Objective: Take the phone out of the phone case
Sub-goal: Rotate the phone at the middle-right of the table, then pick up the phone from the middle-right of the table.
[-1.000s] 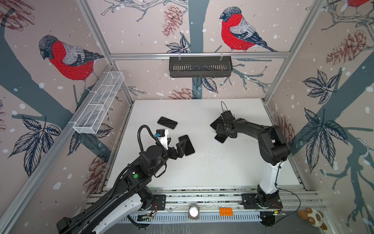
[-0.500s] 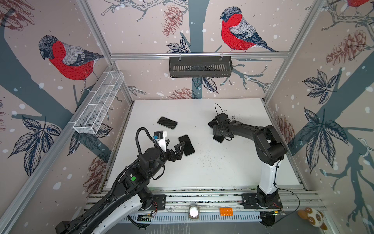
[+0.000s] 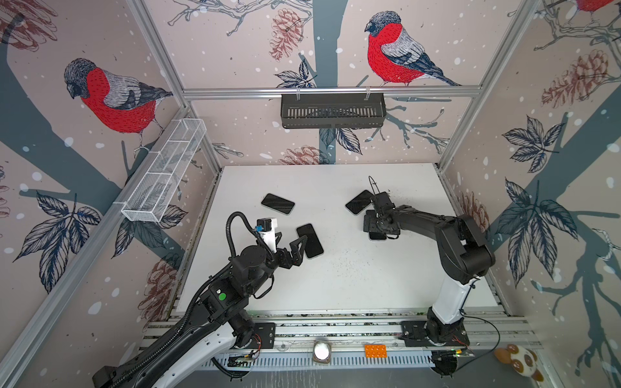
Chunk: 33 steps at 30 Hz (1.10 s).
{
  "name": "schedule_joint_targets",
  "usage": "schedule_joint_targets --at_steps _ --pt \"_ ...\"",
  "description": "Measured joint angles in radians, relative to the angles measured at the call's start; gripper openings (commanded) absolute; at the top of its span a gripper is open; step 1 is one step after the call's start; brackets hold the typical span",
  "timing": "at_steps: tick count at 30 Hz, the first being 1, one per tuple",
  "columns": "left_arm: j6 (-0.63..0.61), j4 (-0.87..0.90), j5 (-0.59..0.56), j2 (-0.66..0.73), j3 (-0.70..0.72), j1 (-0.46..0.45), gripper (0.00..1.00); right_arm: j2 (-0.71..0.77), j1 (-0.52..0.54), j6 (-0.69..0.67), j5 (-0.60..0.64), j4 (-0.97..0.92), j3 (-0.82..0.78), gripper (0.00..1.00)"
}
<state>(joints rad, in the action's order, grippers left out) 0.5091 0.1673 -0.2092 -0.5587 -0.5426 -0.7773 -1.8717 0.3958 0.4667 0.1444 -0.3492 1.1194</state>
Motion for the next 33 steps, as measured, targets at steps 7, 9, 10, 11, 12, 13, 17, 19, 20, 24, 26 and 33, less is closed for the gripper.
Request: schedule_joint_targets --at_steps 7,9,10,11,12,13,17,19,20,24,26,33 --pt "0.006 0.0 0.003 -0.002 0.0 0.0 0.99 -0.029 -0.022 -0.05 -0.046 -0.089 0.068 1.0" --pt "0.007 0.0 0.004 0.001 0.0 0.0 0.99 -0.029 -0.03 -0.06 -0.055 -0.106 0.074 0.99" --pt "0.007 0.0 0.005 0.002 0.0 0.0 0.99 -0.029 -0.03 -0.07 -0.062 -0.121 0.079 1.0" --pt "0.007 0.0 0.005 0.002 0.0 0.0 0.99 -0.029 -0.031 -0.072 -0.067 -0.134 0.085 1.0" --pt "0.007 0.0 0.005 0.002 0.0 0.0 0.99 -0.029 -0.031 -0.077 -0.069 -0.159 0.092 1.0" --pt "0.007 0.0 0.007 0.002 0.0 0.0 0.99 -0.029 -0.032 -0.079 -0.07 -0.175 0.098 1.0" --pt "0.007 0.001 0.008 0.003 0.0 0.0 0.99 -0.016 -0.03 -0.101 -0.073 -0.25 0.127 1.0" --pt "0.007 0.001 0.012 0.007 0.002 0.0 0.99 0.002 -0.029 -0.103 -0.073 -0.267 0.137 1.0" --pt "0.007 0.001 0.018 0.009 0.004 0.0 0.99 0.009 -0.028 -0.103 -0.073 -0.274 0.141 0.99" --pt "0.007 0.001 0.022 0.014 0.006 0.0 0.99 0.034 -0.021 -0.103 -0.073 -0.289 0.145 1.0" --pt "0.007 0.001 0.023 0.016 0.006 0.0 0.99 0.045 -0.019 -0.102 -0.073 -0.295 0.145 1.0" --pt "0.007 0.001 0.022 0.022 0.01 0.0 0.99 0.058 -0.018 -0.103 -0.073 -0.299 0.143 0.99"
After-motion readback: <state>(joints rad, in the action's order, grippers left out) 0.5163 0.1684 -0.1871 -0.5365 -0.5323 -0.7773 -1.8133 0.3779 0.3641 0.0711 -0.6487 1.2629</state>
